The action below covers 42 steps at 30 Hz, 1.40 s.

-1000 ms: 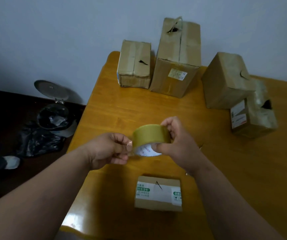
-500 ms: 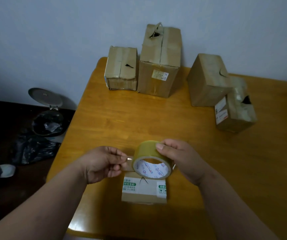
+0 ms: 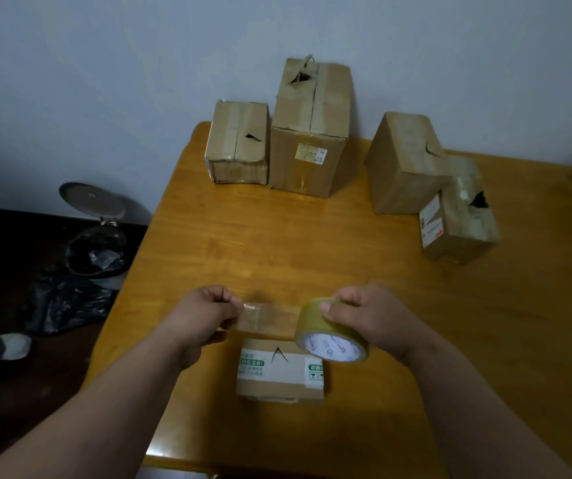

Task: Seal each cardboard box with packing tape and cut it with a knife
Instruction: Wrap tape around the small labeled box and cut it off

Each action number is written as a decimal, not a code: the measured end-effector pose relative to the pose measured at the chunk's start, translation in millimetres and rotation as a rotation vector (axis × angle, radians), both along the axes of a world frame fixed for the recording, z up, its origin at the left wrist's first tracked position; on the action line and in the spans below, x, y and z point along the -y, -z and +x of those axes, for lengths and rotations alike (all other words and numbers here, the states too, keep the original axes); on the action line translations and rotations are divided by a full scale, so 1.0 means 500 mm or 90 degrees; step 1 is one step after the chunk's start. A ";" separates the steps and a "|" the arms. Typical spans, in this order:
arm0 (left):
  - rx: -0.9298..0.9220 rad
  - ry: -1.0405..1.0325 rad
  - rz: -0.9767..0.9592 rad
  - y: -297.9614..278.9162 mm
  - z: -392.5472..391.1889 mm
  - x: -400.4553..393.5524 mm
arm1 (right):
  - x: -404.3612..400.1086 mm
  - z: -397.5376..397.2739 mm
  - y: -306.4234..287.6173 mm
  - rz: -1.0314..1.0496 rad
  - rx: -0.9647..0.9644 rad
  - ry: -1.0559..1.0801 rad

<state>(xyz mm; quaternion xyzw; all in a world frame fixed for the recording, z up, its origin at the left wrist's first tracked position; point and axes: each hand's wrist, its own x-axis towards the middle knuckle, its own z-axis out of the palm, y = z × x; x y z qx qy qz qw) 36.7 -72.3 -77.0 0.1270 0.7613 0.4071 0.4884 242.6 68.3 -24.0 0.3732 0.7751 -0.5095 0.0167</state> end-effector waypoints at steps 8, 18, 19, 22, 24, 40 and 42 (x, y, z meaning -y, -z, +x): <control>-0.084 -0.007 0.000 -0.003 0.027 -0.003 | -0.002 0.004 0.032 0.242 0.235 -0.123; -0.023 0.030 -0.025 0.009 0.017 0.025 | -0.005 0.028 0.048 0.213 0.235 -0.097; -0.019 0.032 -0.024 0.014 0.021 0.027 | -0.005 0.030 0.049 0.225 0.262 -0.117; -0.019 0.044 -0.028 0.028 0.030 0.029 | -0.002 0.034 0.057 0.227 0.329 -0.147; -0.030 0.052 -0.035 0.036 0.033 0.030 | 0.002 0.036 0.069 0.207 0.348 -0.138; -0.278 0.123 -0.145 0.098 0.056 0.027 | 0.033 0.038 0.140 0.256 0.419 -0.093; -0.314 0.138 -0.160 0.099 0.062 0.026 | 0.035 0.037 0.141 0.262 0.427 -0.094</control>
